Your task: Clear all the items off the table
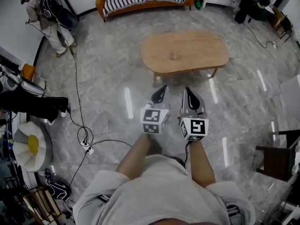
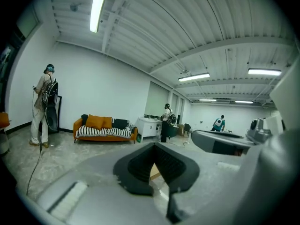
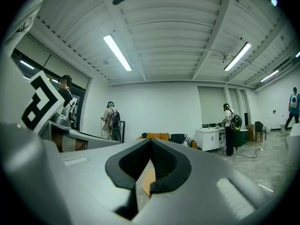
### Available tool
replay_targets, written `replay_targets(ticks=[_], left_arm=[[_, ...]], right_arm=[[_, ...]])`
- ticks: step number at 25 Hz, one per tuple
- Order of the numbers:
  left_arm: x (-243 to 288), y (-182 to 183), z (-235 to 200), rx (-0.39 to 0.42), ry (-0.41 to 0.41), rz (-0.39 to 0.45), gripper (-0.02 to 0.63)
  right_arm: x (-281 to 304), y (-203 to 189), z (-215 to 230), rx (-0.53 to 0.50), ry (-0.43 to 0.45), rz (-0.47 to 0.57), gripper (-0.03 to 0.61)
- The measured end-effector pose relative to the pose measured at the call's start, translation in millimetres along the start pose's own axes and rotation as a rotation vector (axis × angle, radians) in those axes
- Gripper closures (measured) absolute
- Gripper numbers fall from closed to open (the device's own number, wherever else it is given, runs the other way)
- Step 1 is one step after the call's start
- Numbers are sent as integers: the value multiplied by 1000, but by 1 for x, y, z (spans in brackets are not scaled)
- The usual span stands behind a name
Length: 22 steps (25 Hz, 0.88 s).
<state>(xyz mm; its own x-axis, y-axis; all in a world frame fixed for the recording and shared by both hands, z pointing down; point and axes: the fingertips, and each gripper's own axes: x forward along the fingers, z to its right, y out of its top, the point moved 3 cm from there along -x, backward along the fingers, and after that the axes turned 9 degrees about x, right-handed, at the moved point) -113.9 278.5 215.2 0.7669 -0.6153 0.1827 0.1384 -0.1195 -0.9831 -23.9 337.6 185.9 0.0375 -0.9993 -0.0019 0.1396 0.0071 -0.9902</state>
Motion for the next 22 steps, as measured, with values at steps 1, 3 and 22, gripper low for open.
replay_targets(ticks=[1, 3, 22], left_arm=[[8, 4, -13, -5, 2, 2, 594], [18, 10, -34, -14, 5, 3, 594], [222, -20, -175, -121, 43, -112, 594]], right_arm=[[14, 2, -1, -3, 4, 2, 572], [35, 5, -3, 1, 1, 1, 572], [290, -41, 74, 78, 86, -150, 572]])
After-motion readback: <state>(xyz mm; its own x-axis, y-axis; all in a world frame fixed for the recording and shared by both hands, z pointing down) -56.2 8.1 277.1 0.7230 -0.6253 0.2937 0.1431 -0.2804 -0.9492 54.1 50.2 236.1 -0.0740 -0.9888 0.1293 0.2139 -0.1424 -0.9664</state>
